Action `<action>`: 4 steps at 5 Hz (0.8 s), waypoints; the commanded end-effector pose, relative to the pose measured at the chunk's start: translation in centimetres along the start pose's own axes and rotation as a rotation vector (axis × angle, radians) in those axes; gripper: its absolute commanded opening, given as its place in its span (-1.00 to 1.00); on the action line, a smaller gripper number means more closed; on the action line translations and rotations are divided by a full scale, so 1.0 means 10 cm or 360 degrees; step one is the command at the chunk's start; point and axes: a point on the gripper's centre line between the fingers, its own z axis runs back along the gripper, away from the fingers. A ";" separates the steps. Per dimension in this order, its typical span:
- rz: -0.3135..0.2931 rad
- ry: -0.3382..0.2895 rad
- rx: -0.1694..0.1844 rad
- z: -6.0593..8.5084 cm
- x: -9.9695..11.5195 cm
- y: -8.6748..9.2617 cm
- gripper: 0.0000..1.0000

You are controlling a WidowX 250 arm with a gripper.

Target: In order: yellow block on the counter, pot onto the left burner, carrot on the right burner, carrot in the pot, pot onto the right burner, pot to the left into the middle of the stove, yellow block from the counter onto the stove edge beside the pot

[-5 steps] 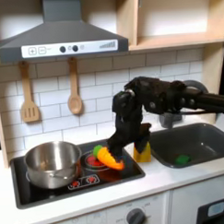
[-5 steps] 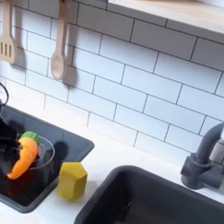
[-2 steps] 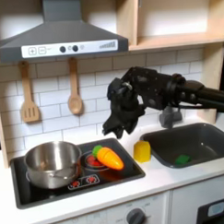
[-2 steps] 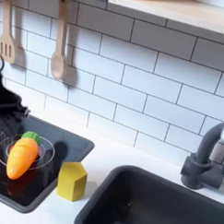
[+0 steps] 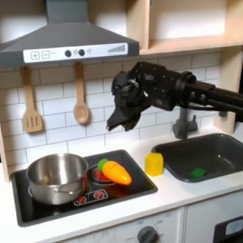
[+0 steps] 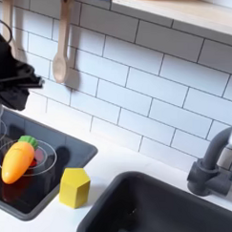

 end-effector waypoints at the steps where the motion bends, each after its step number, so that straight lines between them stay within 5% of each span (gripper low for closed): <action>1: 0.0081 -0.0093 -0.0043 0.06 0.31 -0.07 -1.00; 4: 0.0135 -0.0175 -0.0097 0.33 0.49 -0.06 -1.00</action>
